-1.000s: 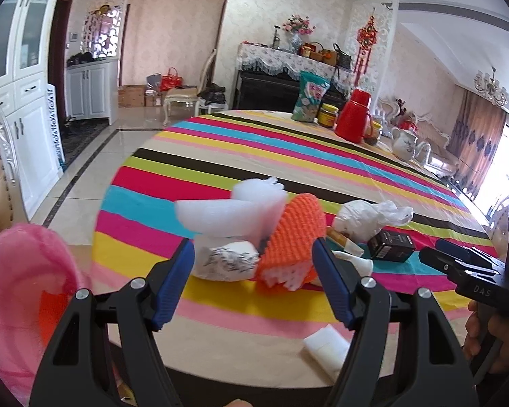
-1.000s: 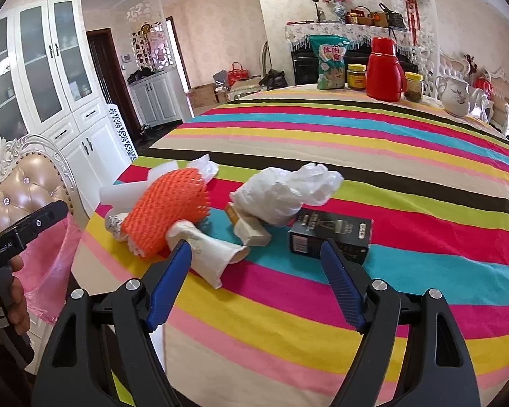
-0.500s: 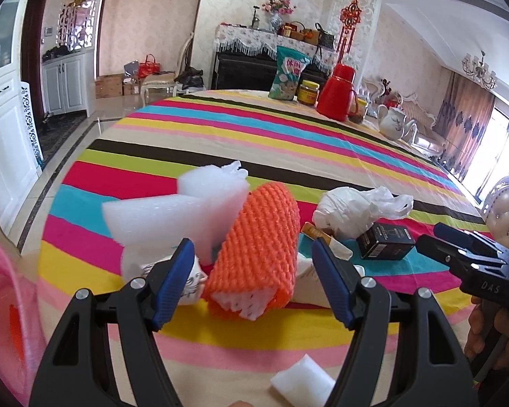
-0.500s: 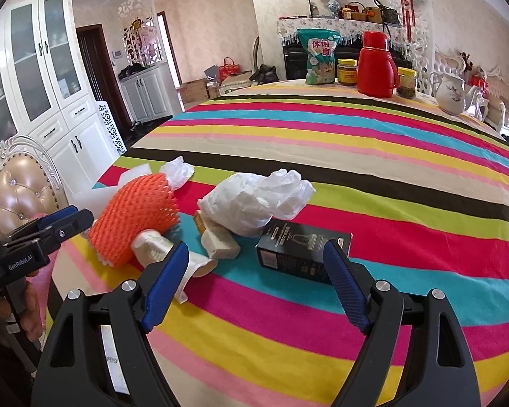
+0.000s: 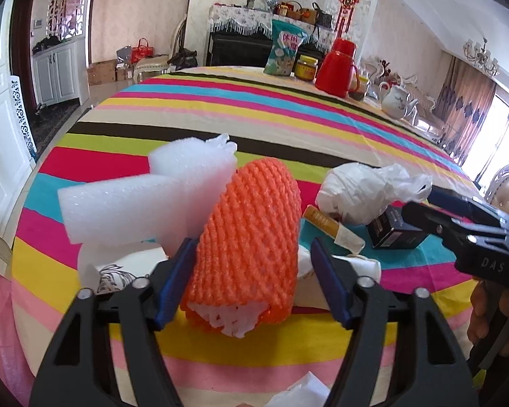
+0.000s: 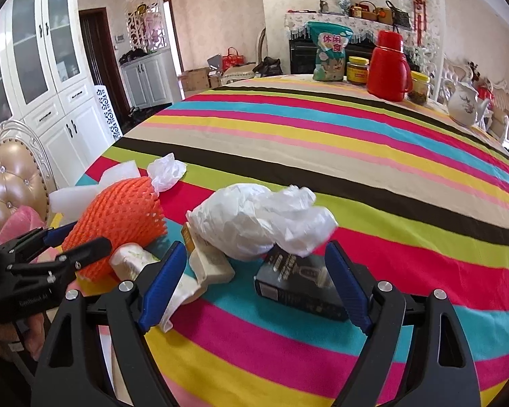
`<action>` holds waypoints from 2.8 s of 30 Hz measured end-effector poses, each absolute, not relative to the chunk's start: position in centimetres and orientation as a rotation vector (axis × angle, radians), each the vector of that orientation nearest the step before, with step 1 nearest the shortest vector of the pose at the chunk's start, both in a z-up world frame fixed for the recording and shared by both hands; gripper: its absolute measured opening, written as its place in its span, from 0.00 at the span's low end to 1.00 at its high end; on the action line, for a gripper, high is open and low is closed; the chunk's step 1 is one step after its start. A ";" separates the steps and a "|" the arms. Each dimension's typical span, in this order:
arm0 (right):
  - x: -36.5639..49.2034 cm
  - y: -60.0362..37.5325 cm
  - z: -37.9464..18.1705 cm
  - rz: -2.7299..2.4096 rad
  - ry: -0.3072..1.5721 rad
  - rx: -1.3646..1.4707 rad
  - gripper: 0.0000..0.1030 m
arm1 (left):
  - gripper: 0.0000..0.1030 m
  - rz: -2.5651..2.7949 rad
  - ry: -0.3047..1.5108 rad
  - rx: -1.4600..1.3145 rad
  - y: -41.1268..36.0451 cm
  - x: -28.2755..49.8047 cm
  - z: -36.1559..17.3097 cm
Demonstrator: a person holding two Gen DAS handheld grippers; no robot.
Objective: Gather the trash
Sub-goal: 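Grasp the second orange foam net with the left tool while the right tool grasps a white plastic bag, then carry the net and bag to the pink bin and release both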
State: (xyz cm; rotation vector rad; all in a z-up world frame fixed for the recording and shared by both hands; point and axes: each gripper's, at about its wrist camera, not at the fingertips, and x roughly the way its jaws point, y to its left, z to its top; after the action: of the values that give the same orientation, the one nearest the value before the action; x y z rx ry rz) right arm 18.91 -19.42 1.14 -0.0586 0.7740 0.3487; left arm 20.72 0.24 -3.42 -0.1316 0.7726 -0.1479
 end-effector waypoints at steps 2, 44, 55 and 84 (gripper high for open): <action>19.5 -18.8 0.9 0.352 0.780 -0.075 0.78 | 0.48 -0.146 0.784 -0.128 0.3 21.0 -3.6; 20.1 -17.4 2.2 0.367 0.778 -0.096 0.41 | 0.30 -0.164 0.659 -0.151 1.2 17.4 1.1; 14.4 -18.5 6.0 0.386 0.700 -0.057 0.41 | 0.30 -0.120 0.594 -0.151 2.1 12.2 4.1; 6.1 -9.7 9.5 0.536 0.611 -0.090 0.41 | 0.30 0.117 0.471 -0.215 12.2 -1.3 7.9</action>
State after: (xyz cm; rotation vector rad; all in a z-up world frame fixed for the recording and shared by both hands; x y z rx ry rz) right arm 6.07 -9.73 9.50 -0.0902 0.6113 0.5360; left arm -1.28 12.17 7.90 -0.2152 0.4711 0.1173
